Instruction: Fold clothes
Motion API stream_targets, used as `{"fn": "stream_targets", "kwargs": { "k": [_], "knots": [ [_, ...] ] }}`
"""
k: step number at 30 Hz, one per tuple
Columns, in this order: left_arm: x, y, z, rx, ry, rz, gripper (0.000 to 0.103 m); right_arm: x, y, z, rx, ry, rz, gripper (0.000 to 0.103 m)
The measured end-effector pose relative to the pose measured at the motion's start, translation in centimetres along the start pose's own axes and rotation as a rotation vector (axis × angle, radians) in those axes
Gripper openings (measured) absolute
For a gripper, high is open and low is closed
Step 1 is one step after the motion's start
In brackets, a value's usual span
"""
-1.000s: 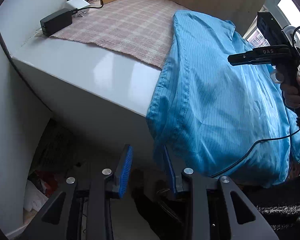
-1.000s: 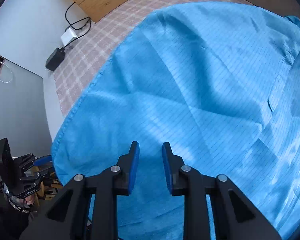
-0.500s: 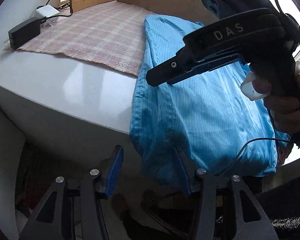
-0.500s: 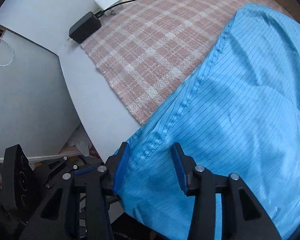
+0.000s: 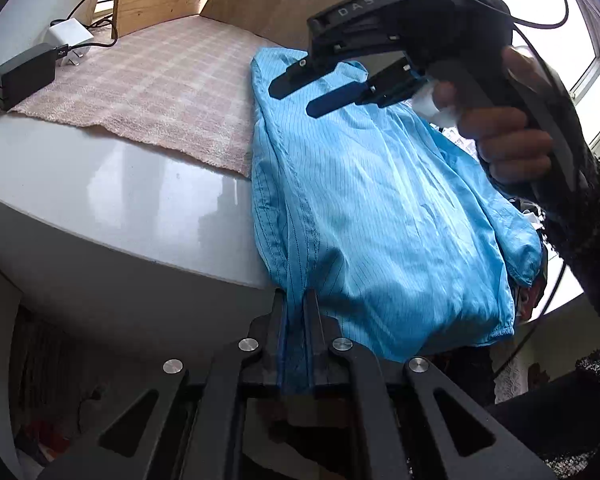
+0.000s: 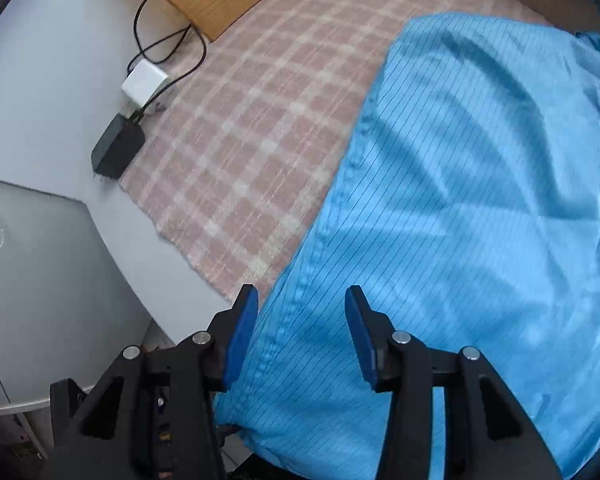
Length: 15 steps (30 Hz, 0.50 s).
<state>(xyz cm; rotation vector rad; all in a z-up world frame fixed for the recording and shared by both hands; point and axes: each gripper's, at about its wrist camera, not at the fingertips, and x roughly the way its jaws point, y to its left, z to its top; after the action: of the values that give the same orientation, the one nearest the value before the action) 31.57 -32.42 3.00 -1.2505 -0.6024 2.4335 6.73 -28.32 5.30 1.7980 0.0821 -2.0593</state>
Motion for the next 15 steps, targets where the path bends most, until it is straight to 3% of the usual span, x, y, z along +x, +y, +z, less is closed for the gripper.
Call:
{"fn": "stream_targets", "kwargs": {
  "k": [5,9,13,14,15],
  "knots": [
    [-1.3,-0.9,0.7,0.044,-0.023,-0.014,0.005,0.4,-1.5,9.2,0.033,-0.052,-0.211,0.048],
    [-1.2,-2.1,0.9,0.080,-0.024,-0.014,0.005,3.9,-1.6,13.4,0.048,0.049,-0.373,0.048],
    [-1.7,-2.9,1.0,0.108,-0.032,-0.016,0.005,3.4,-3.4,13.3,0.092,0.036,-0.316,0.048],
    [-1.8,-3.3,1.1,0.119,-0.034,-0.011,0.004,3.3,-3.9,13.3,0.103,0.033,-0.302,0.044],
    [-1.9,-3.6,1.2,0.129,-0.037,-0.005,0.004,3.2,-4.3,13.3,0.114,0.030,-0.287,0.029]
  ]
}}
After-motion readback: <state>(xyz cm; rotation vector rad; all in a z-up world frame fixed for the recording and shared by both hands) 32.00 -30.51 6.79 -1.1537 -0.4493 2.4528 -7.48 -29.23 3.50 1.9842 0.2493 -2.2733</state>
